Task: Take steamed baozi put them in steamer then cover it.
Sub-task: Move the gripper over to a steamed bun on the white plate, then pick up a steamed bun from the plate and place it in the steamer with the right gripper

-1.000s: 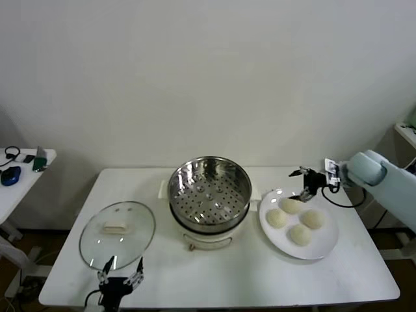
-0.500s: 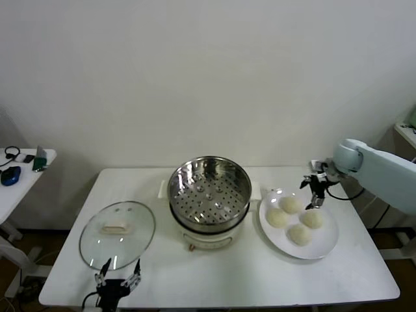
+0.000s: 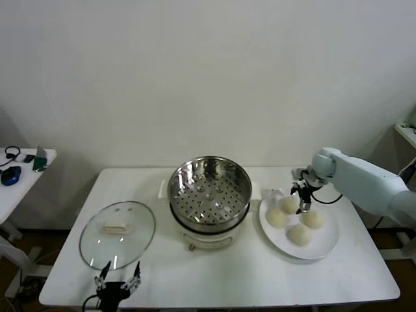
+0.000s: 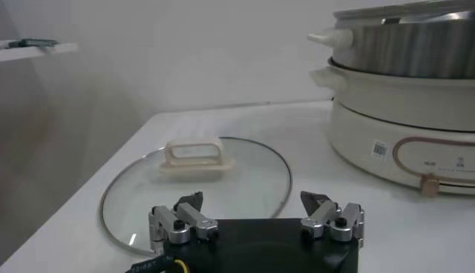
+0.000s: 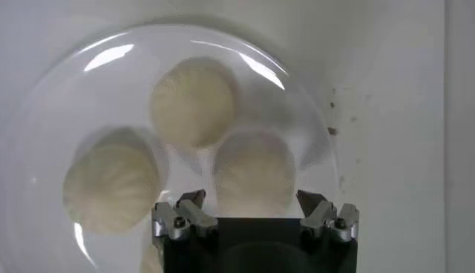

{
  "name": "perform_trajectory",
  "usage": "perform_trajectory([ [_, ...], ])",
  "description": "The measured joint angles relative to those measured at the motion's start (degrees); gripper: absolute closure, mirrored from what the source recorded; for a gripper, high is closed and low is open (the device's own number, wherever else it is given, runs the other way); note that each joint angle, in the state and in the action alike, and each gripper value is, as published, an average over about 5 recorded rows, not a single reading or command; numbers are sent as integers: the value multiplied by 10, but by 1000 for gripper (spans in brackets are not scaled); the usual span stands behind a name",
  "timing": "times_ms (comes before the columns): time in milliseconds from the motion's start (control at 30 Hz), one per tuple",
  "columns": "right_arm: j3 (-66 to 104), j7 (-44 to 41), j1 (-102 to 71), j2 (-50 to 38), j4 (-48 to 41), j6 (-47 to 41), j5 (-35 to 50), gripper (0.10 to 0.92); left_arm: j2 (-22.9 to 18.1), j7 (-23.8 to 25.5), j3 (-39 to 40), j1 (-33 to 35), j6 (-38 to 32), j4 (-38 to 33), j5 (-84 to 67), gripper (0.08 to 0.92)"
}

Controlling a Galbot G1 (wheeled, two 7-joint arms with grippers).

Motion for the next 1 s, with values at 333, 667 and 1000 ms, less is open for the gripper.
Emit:
perform_trajectory([
  [333,11,6,-10,14,-20,1,-8,304,-1,-2,3,2,-2,1,4,177],
  [667,-38,-7,53,-7,32,22,14,321,-2,-4,5,7,-3,-5,8,177],
  [1000,-169,-26,278,-1,164,107,68,322,0,-6,14,8,-6,-8,12,177],
])
